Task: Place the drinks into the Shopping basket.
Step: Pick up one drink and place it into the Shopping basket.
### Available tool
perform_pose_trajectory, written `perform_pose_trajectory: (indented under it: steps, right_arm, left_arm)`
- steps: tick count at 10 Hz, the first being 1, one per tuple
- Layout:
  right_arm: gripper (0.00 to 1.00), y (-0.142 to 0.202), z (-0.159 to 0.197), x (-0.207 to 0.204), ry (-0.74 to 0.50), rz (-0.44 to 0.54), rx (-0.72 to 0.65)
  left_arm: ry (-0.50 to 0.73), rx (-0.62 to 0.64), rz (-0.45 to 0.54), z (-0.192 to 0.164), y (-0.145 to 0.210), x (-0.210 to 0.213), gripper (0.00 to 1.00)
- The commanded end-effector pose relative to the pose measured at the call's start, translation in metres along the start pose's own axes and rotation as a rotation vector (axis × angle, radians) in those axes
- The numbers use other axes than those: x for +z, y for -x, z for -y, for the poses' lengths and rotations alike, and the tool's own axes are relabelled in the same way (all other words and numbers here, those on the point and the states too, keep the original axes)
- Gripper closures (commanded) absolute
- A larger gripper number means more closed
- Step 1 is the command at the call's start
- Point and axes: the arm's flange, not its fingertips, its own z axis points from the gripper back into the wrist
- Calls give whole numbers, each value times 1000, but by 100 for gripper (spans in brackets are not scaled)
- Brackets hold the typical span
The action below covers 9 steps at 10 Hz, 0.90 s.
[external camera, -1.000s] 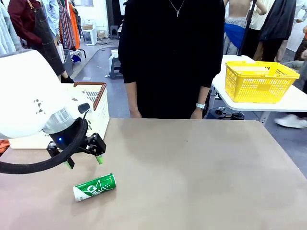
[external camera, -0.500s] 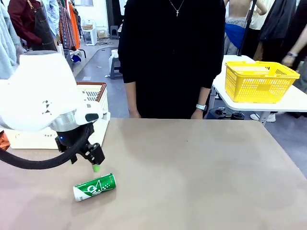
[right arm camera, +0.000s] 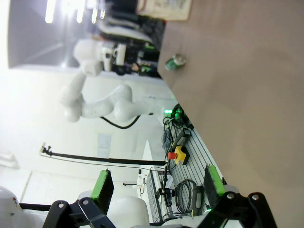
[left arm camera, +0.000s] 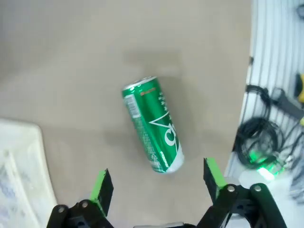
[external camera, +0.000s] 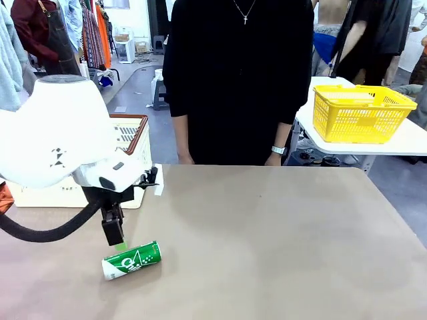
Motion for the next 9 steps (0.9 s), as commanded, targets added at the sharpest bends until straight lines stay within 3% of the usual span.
perform_pose_trajectory:
  steps: [1, 5, 6, 9]
  right_arm:
    - [0, 0, -4, -3, 14, 4, -22]
    - [0, 0, -4, -3, 14, 4, -22]
    - [0, 0, -4, -3, 14, 4, -22]
    - [0, 0, -4, -3, 14, 4, -22]
  left_arm:
    - [111, -220, 97, 5, 27, -13, 0]
    - [115, -68, 114, 9, 29, -33, 0]
    - [73, 40, 84, 10, 24, -42, 0]
    - [50, 148, -10, 12, 10, -69, 0]
